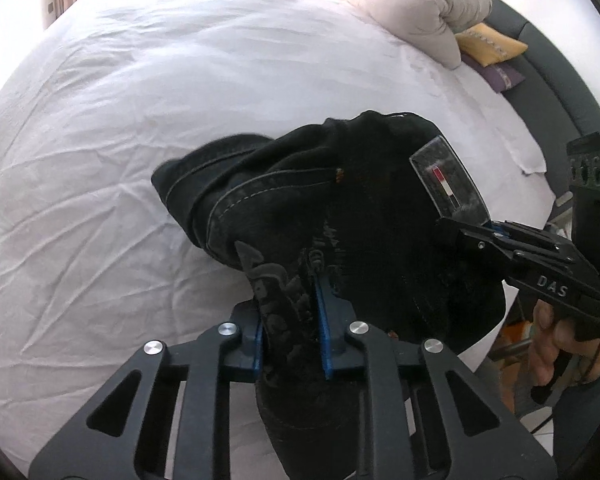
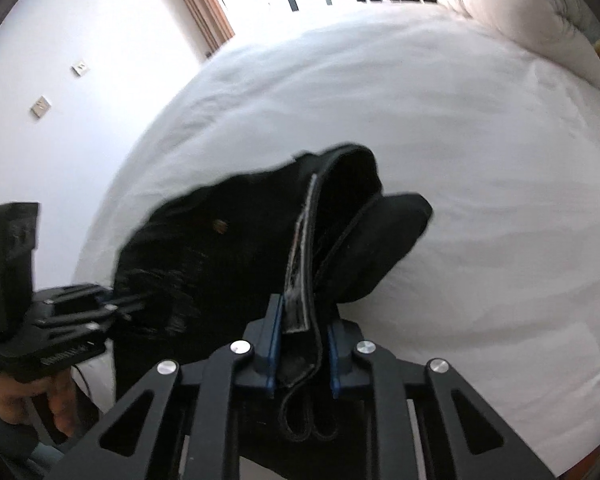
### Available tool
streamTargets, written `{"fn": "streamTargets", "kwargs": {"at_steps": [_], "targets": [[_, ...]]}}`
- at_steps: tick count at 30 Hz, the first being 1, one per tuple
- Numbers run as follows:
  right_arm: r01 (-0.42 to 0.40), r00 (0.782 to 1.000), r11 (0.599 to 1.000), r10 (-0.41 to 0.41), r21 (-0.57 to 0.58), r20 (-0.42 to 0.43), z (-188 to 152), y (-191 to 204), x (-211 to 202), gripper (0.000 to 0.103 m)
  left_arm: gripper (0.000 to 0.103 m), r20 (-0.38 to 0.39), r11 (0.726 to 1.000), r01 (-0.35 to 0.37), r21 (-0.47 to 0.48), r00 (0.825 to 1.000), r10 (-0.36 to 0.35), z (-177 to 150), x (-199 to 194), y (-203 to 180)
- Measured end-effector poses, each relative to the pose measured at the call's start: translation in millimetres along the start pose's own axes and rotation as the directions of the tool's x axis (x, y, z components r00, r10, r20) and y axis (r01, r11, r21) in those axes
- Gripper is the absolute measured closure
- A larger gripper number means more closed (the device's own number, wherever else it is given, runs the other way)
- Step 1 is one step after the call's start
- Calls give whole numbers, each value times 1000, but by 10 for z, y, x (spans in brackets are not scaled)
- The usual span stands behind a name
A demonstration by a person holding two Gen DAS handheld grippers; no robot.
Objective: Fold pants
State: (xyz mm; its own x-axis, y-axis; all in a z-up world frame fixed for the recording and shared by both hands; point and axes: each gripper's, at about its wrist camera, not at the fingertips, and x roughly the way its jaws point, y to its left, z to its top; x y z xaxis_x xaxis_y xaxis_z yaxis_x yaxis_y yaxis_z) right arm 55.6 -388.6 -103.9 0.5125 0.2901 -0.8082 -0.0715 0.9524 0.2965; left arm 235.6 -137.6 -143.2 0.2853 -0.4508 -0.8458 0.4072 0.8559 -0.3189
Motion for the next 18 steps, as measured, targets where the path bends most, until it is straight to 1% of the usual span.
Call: {"fn": "streamTargets", "kwargs": {"at_steps": [2,4,6,8,10,12,13,14,15,16,17,18], "targets": [[-17,999,1000,18,-12,32,45,70,-119,83,85,30,1000,-7,0,1000,7,77,-158,6],[-52,996,999,52,-7,67,127,121,-203,83,85,71,1000,-29,6,997,29,177,-346,41],[-86,992,996,85,0,95,249,209,-188,83,85,95,999,-55,0,994,54,289,-469,116],[-107,990,994,104,32,95,375,193,-116,83,85,91,996,-83,-9,992,84,392,-486,224],[-106,993,992,102,64,63,447,148,157,82,82,64,994,-108,-32,992,110,462,-355,392],[-93,996,989,92,114,14,400,65,430,81,72,19,989,-142,-48,990,143,468,-176,538],[-76,997,989,78,124,-11,341,37,592,78,70,0,987,-150,-59,989,150,455,-97,592],[-46,999,992,49,119,-20,359,100,726,65,61,-6,984,-162,-72,987,162,420,-56,645],[-14,1000,993,17,116,-25,316,111,739,58,52,5,980,-185,-73,983,186,399,-74,648],[5,1000,992,-2,127,-20,279,80,716,50,51,22,976,-207,-70,978,209,382,-122,641],[1,1000,991,1,132,-15,267,58,677,47,51,48,967,-246,-62,967,250,374,-195,603],[8,1000,991,-7,136,-9,255,48,615,45,45,64,964,-260,-59,962,264,346,-274,598]]}}
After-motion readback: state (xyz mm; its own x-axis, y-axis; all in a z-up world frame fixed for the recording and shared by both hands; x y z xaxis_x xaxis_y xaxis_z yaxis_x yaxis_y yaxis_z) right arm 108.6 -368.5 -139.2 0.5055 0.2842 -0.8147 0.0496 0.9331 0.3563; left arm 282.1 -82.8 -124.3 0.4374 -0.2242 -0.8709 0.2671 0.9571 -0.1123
